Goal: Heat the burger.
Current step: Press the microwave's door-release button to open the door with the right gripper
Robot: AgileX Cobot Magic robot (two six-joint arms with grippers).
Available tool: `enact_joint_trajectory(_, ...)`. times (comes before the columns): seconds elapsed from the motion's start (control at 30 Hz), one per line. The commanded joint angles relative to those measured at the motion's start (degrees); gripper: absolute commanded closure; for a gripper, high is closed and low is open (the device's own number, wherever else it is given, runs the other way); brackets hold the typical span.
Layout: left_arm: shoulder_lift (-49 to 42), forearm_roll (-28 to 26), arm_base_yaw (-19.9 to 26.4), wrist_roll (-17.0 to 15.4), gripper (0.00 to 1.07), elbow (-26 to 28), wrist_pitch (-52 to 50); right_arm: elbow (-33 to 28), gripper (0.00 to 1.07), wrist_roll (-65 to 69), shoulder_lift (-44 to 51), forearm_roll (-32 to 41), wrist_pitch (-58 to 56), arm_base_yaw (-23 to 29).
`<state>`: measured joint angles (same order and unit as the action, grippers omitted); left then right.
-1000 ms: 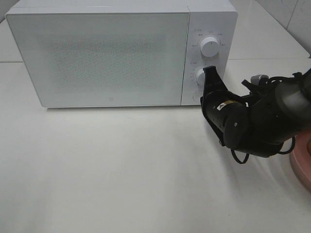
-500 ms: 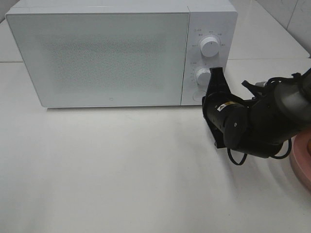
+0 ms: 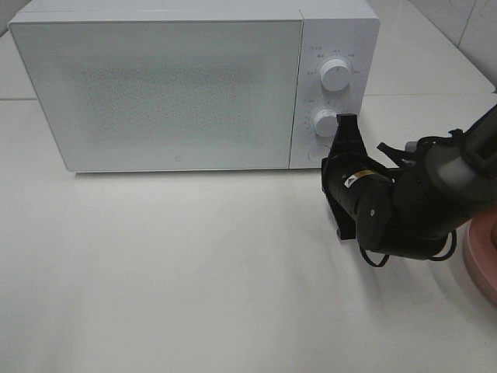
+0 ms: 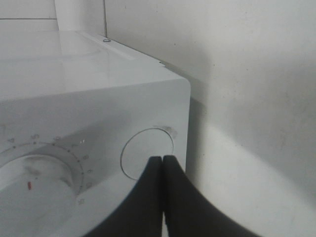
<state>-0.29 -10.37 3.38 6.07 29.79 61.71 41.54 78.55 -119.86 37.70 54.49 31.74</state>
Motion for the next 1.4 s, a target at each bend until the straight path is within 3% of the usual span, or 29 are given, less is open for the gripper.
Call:
enact_joint_trajectory(0.03, -0.97, -0.29, 0.11, -0.11, 0.07, -0.06, -0.11, 1.43, 1.07, 0.97, -0.4, -2.06, -0.06, -1.09)
enact_joint_trajectory(1.4, -0.97, -0.29, 0.11, -0.11, 0.07, -0.06, -0.11, 8.31, 1.07, 1.43, -3.72, -3.5, 1.95, -2.98)
